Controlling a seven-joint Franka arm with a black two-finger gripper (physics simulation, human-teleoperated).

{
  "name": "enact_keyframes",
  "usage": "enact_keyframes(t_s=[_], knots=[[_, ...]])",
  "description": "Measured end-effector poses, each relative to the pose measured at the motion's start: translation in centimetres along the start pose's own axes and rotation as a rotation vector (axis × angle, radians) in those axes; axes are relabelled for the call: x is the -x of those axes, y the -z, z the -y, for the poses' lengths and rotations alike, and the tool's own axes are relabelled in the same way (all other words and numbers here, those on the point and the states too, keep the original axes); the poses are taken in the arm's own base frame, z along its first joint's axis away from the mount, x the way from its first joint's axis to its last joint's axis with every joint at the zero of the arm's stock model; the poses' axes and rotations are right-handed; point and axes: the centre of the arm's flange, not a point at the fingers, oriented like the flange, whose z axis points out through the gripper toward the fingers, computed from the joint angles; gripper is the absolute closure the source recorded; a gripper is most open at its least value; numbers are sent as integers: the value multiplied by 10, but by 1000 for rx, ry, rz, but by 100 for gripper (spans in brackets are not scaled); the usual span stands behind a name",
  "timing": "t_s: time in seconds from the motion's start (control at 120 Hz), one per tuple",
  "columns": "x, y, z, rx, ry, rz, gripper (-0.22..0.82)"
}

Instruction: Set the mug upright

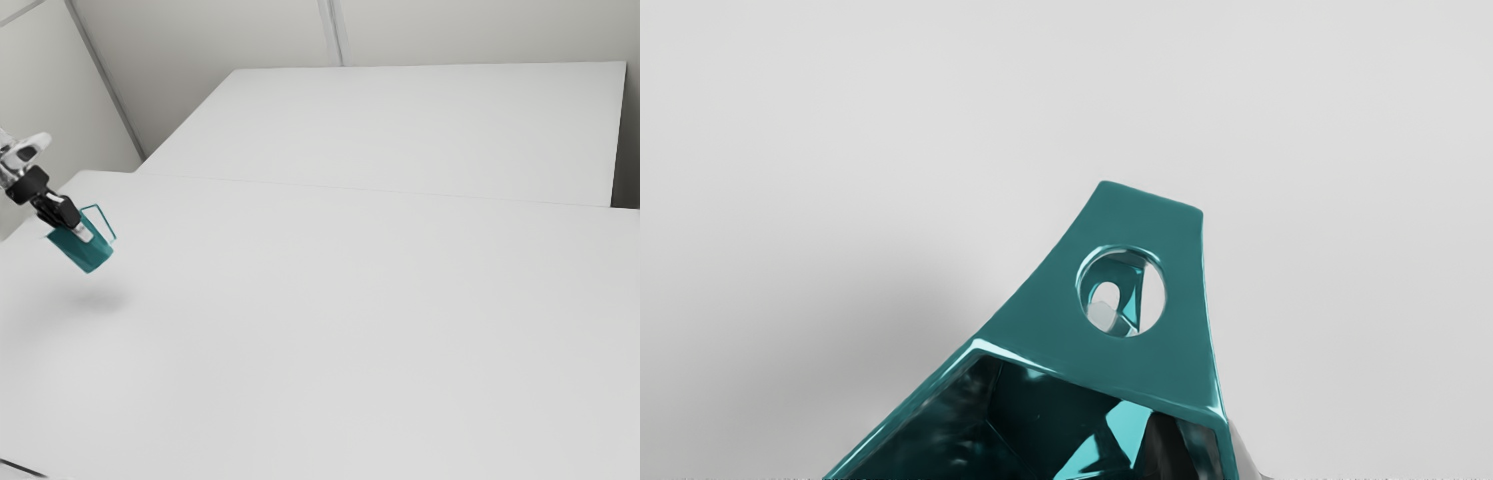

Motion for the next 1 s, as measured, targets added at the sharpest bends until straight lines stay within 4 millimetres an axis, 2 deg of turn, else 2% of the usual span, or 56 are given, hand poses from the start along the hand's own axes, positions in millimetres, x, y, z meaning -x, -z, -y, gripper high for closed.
enact_keyframes(t_s=[0.125,0.3,0.417,0.558,1.0], knots=[[-19,-7,-49,-103,-20,85,78],[-25,-24,-92,-211,2,151,78],[-32,-45,-123,-254,13,185,78],[-37,-73,-148,-298,43,202,78],[-52,-162,-209,-446,95,216,78]])
